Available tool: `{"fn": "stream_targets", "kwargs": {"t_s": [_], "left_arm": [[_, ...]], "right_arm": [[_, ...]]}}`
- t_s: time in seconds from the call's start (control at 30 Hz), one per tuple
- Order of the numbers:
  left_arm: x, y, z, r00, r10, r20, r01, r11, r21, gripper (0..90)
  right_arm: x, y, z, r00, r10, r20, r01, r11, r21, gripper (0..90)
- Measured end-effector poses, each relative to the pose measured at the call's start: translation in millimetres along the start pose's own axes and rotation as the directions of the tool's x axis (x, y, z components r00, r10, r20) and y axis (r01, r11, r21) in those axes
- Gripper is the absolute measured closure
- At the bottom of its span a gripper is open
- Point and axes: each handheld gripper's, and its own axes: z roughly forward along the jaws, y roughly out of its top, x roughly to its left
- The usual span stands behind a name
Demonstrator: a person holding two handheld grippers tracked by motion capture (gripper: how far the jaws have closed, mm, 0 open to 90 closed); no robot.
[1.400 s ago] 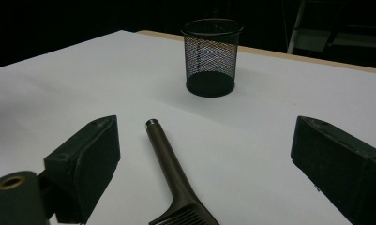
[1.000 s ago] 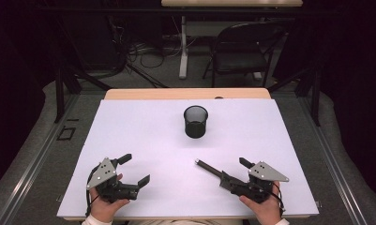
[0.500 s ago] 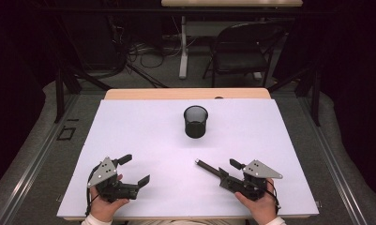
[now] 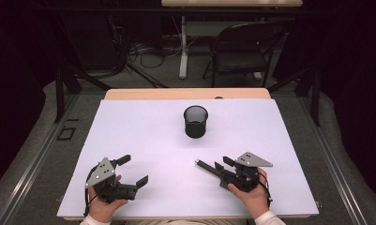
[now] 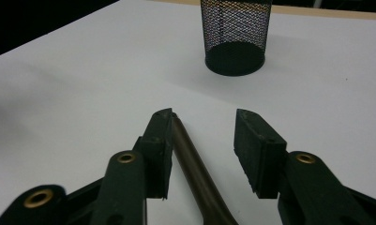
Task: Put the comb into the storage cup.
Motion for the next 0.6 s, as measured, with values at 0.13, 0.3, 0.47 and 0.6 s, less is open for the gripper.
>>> {"fn": "stream_targets", "kwargs": {"t_s": [0.13, 0.3, 0.47, 0.6], "left_arm": [[-0.4, 0.3, 1.2, 1.0000, 0.000, -0.007, 0.000, 1.0000, 0.002, 1.9], [-1.1, 1.0, 2.7, 1.0000, 0.000, -0.006, 0.000, 1.0000, 0.008, 2.7], [-3.1, 1.4, 4.2, 0.9999, 0.011, 0.002, -0.011, 0.9999, 0.013, 2.7], [-3.3, 1.9, 6.6, 0.9999, 0.016, -0.001, -0.016, 0.9998, 0.015, 2.9]], "right_arm": [[0.3, 5.3, 13.3, 0.9997, 0.023, -0.004, -0.023, 0.999, 0.036, 65.0], [5.2, 8.8, 29.3, 0.9998, 0.021, -0.006, -0.021, 0.997, 0.076, 70.7], [14.1, 13.7, 49.7, 1.0000, 0.009, -0.002, -0.009, 0.992, 0.126, 85.3], [14.9, 15.9, 57.8, 0.9998, 0.018, 0.003, -0.019, 0.989, 0.149, 90.0]]}}
